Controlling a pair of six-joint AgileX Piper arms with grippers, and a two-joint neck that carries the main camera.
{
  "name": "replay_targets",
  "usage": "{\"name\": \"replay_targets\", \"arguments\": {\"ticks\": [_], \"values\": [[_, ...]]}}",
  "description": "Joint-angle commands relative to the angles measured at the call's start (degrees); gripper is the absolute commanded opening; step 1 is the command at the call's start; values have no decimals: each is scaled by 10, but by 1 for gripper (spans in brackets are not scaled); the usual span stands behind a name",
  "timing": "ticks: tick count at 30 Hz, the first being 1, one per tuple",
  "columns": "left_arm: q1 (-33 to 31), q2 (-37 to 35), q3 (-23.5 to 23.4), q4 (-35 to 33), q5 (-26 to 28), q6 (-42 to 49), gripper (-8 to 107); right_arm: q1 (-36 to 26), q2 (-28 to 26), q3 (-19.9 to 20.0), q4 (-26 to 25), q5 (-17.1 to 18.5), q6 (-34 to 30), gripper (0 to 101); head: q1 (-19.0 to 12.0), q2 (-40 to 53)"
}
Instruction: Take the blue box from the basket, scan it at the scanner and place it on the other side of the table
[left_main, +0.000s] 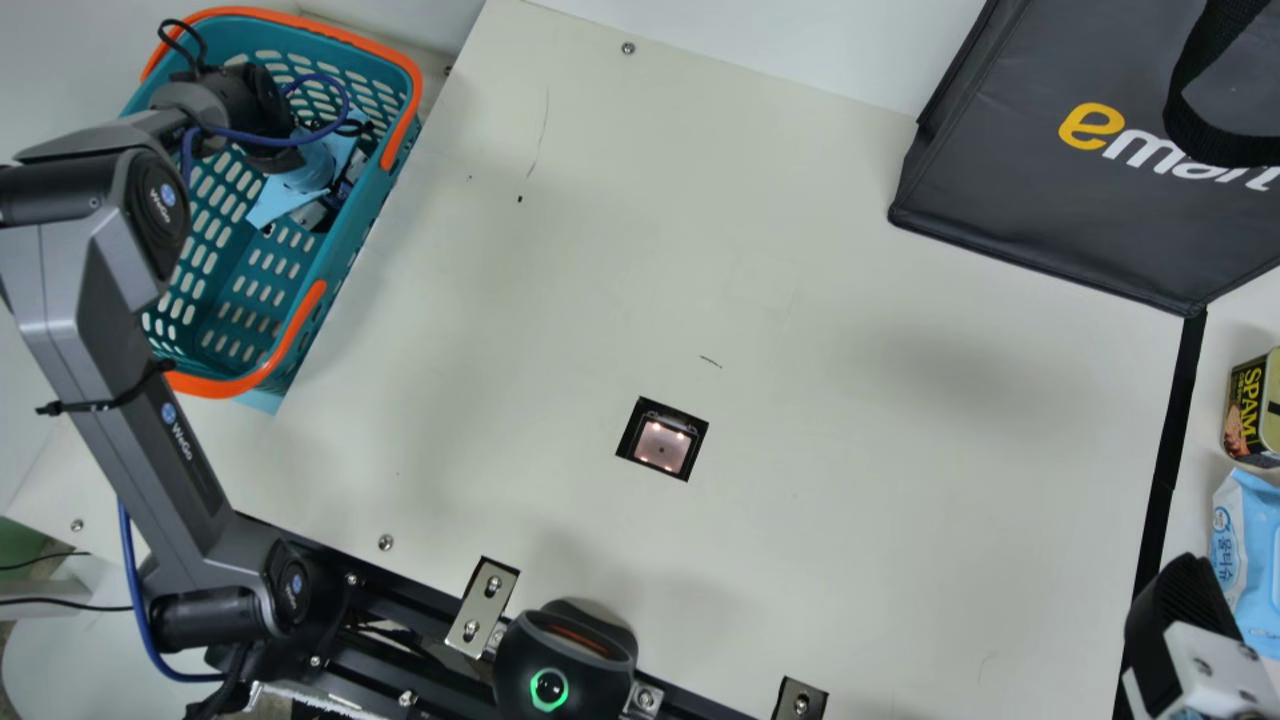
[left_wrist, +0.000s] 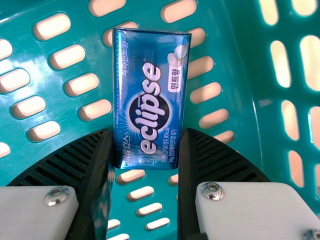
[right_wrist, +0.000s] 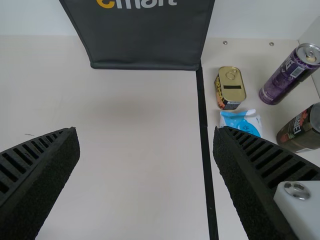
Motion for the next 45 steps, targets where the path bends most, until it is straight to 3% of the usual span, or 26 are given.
{"name": "replay_targets", "arguments": {"ticks": [1,16,31,45], "values": [[0,-5,5,-1,-1,3,-8,0,0,0,0,0,0,95,-17,2],[-1,-78,76,26,0,1,-8,0,0,0,0,0,0,95,-17,2],[4,-120,96,42,26,-2,-8,0,0,0,0,1,0,95,-17,2],[9,-229,137,43,57,12,-8,0,0,0,0,1,0,95,-17,2]]}}
